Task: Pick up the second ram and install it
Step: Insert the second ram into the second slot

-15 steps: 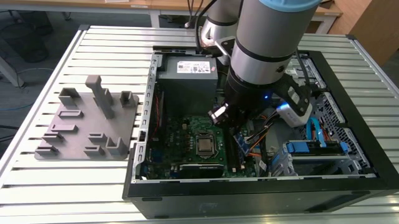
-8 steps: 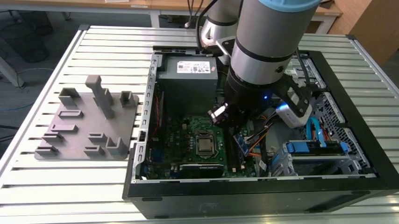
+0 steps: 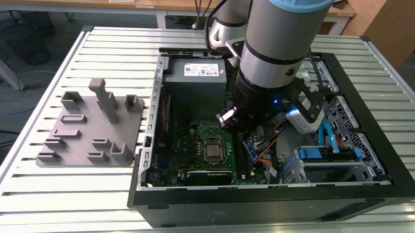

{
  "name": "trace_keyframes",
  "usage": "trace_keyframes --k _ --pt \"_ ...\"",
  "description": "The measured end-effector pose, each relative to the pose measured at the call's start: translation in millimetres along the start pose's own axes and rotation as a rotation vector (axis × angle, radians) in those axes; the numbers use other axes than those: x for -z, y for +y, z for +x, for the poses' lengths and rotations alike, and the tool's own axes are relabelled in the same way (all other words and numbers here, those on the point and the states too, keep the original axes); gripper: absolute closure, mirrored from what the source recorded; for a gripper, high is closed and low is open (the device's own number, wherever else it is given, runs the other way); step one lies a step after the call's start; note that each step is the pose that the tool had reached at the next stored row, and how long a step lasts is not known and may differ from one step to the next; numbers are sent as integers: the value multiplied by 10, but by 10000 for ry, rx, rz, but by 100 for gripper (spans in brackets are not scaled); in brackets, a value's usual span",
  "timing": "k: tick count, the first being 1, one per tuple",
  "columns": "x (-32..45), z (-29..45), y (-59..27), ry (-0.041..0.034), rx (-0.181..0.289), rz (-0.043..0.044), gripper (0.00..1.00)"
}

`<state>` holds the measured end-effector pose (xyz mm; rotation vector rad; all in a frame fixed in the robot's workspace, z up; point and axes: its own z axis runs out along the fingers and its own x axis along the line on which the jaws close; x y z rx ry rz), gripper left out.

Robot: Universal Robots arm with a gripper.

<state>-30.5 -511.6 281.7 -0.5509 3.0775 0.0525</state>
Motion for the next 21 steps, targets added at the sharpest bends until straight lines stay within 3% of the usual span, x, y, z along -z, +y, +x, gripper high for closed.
trace_keyframes --k 11,21 --pt "-1 0 0 -10 -426 17 86" --pt "-2 0 -1 11 -1161 154 86"
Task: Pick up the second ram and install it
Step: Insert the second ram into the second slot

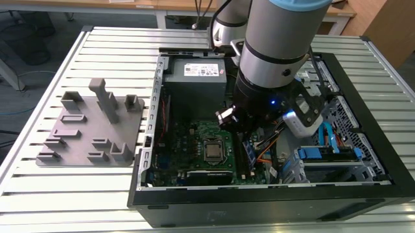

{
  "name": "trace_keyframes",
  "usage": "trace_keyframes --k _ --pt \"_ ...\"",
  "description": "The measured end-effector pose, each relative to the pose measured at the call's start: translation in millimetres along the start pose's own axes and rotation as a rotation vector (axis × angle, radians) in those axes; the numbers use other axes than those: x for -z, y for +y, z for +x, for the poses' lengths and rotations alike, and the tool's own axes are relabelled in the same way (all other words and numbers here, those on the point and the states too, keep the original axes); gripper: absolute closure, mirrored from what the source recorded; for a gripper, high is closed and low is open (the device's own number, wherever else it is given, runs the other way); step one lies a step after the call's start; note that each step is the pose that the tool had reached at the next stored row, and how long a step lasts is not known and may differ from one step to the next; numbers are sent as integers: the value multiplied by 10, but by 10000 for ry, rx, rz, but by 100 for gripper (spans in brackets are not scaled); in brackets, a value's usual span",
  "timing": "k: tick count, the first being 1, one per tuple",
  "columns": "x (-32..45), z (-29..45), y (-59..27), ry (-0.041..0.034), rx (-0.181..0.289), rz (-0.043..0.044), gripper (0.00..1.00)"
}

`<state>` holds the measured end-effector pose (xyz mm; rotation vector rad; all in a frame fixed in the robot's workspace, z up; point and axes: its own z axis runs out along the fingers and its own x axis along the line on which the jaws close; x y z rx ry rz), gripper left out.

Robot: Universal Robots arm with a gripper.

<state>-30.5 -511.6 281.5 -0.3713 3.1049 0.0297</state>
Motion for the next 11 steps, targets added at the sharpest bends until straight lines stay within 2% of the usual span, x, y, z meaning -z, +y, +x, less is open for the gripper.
trace_keyframes --k 11 --pt "-1 0 0 -11 -677 13 86"
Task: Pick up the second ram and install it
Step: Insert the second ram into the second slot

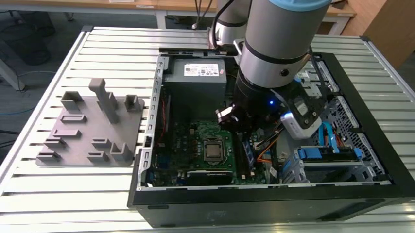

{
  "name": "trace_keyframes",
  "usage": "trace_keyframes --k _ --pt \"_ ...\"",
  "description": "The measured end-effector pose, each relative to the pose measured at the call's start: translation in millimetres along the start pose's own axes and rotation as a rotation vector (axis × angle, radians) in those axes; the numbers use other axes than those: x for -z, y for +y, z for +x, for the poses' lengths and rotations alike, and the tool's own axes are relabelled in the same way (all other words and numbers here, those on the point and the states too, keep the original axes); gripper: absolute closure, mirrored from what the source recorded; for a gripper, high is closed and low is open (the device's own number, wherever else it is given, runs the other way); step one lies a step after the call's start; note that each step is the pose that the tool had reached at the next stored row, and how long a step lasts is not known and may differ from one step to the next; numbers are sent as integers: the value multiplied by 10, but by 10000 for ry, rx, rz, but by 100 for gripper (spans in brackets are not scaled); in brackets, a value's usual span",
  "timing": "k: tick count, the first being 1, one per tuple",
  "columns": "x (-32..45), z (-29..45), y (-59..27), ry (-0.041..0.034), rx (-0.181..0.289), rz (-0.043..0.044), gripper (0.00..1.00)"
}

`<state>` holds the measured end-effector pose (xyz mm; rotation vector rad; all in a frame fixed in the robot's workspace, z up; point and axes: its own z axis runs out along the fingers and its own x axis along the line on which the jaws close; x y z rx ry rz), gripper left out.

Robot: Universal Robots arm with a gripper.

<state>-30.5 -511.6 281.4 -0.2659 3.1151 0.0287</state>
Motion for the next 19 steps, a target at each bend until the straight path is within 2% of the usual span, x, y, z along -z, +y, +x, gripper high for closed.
trace_keyframes --k 19 --pt "-2 0 0 -21 -1323 30 86"
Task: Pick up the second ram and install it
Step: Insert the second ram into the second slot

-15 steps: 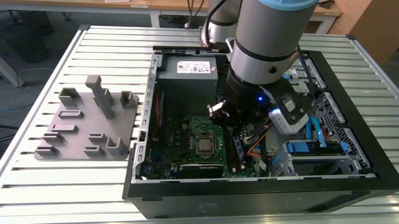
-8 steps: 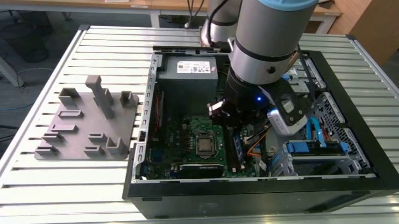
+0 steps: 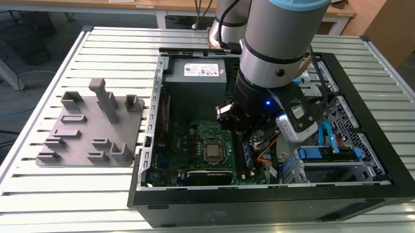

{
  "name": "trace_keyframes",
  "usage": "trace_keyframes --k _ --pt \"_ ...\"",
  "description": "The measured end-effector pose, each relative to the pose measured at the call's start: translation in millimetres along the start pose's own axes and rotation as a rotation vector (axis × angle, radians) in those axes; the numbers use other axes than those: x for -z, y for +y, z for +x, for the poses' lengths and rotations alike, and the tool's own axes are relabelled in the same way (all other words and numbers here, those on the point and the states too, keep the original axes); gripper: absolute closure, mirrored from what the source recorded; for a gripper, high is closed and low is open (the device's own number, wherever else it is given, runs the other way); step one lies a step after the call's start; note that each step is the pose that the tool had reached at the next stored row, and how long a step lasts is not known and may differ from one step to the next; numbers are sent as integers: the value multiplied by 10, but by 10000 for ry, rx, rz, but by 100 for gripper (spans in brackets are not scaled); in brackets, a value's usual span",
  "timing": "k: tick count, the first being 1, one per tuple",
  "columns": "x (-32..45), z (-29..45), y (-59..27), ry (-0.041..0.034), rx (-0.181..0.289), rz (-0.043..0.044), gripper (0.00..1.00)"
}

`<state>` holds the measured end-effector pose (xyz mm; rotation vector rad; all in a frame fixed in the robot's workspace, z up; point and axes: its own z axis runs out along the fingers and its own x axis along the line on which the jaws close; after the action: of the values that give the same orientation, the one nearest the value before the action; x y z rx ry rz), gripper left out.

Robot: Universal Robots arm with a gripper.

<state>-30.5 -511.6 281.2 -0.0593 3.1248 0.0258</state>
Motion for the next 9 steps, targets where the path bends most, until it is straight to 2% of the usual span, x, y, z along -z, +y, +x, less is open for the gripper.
trace_keyframes --k 9 --pt "-1 0 0 -8 -514 9 86"
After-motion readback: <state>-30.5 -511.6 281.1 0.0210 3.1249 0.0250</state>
